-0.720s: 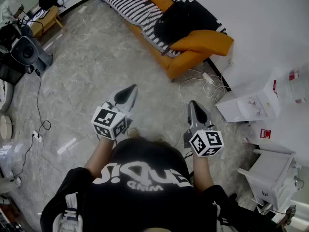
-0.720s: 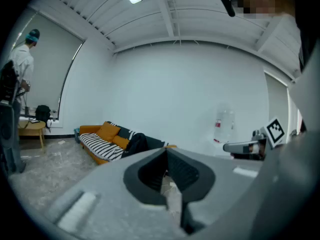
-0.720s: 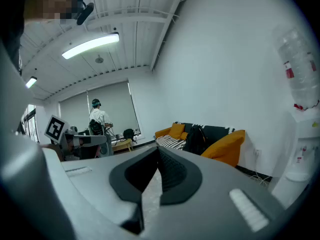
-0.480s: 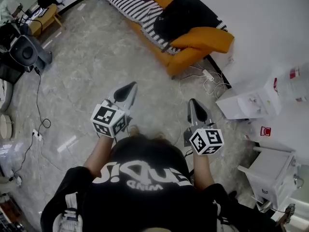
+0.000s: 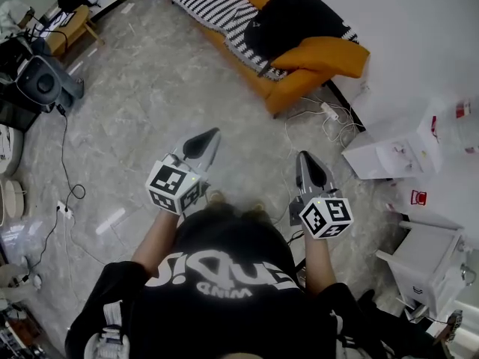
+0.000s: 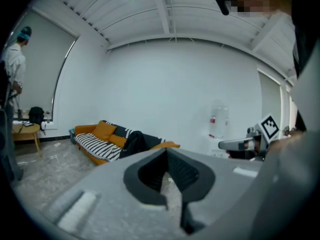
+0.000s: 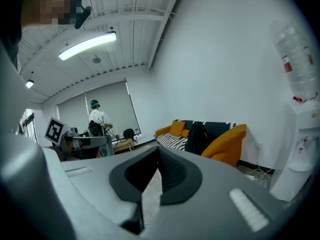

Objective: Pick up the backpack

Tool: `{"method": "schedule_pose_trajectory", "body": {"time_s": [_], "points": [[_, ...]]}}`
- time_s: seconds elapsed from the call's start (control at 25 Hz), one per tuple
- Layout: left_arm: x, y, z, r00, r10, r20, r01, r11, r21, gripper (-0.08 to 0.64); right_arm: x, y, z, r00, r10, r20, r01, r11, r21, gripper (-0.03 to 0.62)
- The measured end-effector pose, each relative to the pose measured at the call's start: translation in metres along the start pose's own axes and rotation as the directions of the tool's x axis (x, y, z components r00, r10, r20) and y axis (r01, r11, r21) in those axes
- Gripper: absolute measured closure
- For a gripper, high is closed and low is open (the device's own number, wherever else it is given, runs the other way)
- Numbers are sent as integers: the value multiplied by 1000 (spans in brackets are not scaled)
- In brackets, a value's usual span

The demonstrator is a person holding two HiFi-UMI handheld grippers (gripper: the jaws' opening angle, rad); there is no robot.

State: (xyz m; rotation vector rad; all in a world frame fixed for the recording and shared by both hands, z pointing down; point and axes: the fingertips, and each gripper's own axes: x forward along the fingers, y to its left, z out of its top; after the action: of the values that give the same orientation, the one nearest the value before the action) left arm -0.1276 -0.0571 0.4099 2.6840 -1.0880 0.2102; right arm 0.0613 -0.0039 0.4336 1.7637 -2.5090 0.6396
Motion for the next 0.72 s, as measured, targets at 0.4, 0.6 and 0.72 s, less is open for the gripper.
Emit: {"method": "schedule_pose_trajectory", "body": {"time_s": [0.4,0.6,0.72], "points": [[-12,-4,-4,996,-88,-33,87,996,-27,558,-13,24,10,1000,-31,4,31,999,-42,589],[-6,-3,-8,996,-73,-54,72,997,-32,557,-23,21,17,998,-55,27,56,998,-10,591],[-5,-6,-11,994,-78,-76,76,997,-29,557,-25,17,20,997,-67,22,67,998,-8,591]]}}
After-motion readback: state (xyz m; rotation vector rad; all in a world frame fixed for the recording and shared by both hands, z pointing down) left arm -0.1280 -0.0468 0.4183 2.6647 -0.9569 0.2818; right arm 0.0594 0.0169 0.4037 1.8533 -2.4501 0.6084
